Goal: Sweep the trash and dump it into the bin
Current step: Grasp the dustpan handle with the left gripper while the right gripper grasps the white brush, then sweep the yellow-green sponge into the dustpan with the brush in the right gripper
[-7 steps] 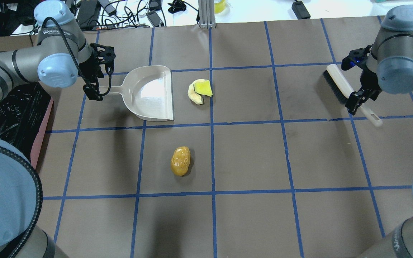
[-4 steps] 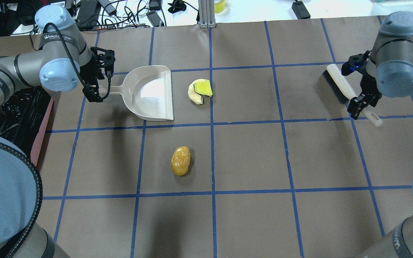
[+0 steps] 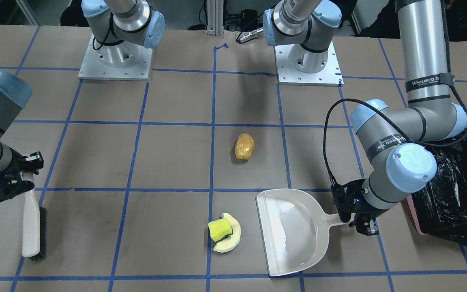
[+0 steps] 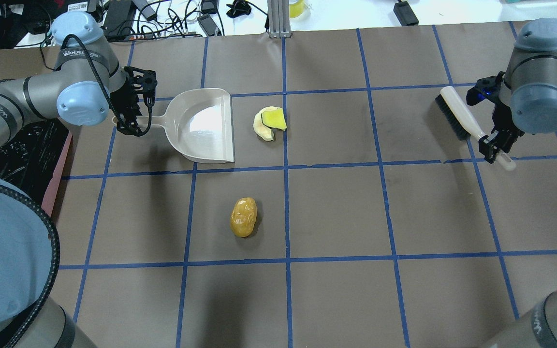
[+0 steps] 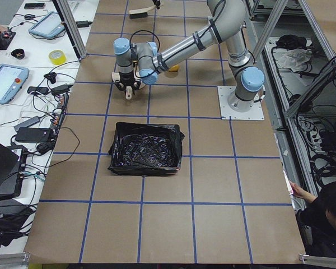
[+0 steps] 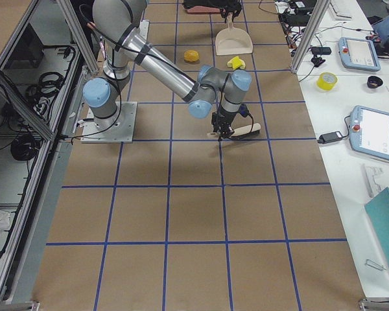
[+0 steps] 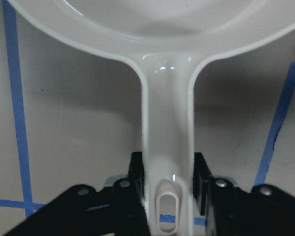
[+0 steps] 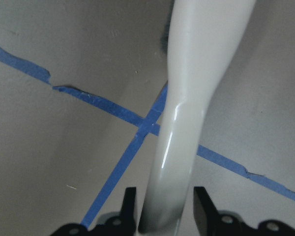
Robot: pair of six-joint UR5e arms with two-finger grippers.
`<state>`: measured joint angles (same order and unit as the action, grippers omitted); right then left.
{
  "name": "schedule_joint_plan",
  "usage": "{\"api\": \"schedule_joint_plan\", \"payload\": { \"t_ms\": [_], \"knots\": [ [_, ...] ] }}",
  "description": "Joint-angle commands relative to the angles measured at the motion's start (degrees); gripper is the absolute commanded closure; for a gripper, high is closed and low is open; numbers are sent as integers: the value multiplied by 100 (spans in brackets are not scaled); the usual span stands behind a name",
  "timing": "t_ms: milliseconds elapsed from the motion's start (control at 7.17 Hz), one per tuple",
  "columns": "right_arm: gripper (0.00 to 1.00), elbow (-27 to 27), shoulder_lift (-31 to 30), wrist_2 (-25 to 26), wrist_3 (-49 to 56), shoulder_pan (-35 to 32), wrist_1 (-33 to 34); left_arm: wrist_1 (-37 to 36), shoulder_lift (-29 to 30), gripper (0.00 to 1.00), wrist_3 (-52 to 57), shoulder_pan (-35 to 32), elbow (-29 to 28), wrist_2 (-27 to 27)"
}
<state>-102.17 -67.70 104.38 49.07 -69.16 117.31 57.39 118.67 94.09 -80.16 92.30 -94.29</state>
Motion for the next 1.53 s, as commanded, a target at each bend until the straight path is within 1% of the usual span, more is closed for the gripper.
{"api": "schedule_joint_plan", "payload": {
  "t_ms": [0,279,419,558,698,837,977,1116,1256,1395],
  "knots": [
    [80,-13,-7,-49,-20,8,11,9,-2,100,-4,0,-1,-28],
    [85,30,-42,-24,-229,-1,-41,79,-2,100,-5,-9,8,-37],
    [89,22,-164,46,-944,-114,-120,79,-19,100,4,-9,8,-37],
    [90,57,-417,291,-1622,-541,-652,79,-20,100,13,-9,-1,-37],
    [91,74,-663,319,-2612,-1294,-909,79,-11,100,13,-9,-1,-37],
    [91,144,-648,589,-3666,-1919,-1164,97,-20,100,13,-9,-1,-37],
    [94,362,-483,531,-4720,-2378,-1567,106,-2,100,-13,-9,-1,-46],
    [95,713,-116,452,-5314,-2792,-1806,106,33,100,-48,-9,-18,-159],
    [95,890,140,25,-6007,-3170,-1817,123,16,100,-57,-9,-45,-186],
    [95,1031,299,-258,-6362,-3365,-1808,158,7,100,-66,-35,-71,-195]
  ]
}}
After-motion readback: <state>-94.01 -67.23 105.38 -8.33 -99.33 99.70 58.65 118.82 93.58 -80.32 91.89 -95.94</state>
